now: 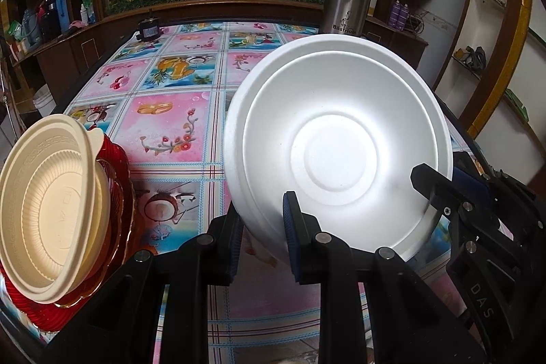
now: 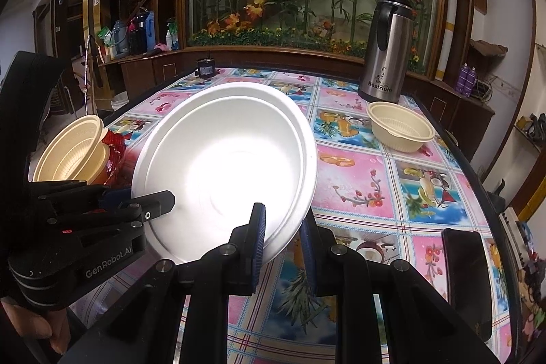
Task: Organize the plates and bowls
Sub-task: 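Lift the white bowl and carry it toward the stack with left tool, then lower the white bowl into the beige bowl and open the left tool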
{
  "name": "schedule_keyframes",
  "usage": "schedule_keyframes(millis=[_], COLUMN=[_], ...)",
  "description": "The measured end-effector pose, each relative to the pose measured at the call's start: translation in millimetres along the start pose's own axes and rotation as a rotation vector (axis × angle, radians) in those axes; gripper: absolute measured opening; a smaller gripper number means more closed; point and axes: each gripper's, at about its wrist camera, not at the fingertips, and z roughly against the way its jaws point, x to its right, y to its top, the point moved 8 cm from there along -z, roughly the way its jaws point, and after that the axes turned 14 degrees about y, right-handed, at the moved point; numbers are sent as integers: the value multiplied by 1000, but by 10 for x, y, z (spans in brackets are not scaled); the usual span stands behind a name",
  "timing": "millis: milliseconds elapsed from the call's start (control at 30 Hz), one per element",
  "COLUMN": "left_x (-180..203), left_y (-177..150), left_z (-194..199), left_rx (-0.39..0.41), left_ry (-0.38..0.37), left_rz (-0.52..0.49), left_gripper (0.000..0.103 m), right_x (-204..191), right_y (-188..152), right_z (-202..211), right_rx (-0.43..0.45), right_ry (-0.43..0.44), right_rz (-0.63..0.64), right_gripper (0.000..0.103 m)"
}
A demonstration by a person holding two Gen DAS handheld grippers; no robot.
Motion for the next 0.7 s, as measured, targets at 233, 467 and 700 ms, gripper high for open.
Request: schedule_keyframes(millis=[233, 467, 700], left_x=[-123, -263, -371], left_y=[14, 23, 24], left_z=[72, 138, 167], left_rx=[24, 51, 62], left_ry=[-1, 5, -1], left_rz=[18, 39, 63], left_gripper=[21, 21, 21], right_x=[-102, -239, -329], right_y=[55, 116, 164], right_z=[9, 12, 8], right_rx=[6, 14, 13], right_ry=[-3, -4, 1], right_rz=[20, 50, 71], right_gripper=[22, 22, 22])
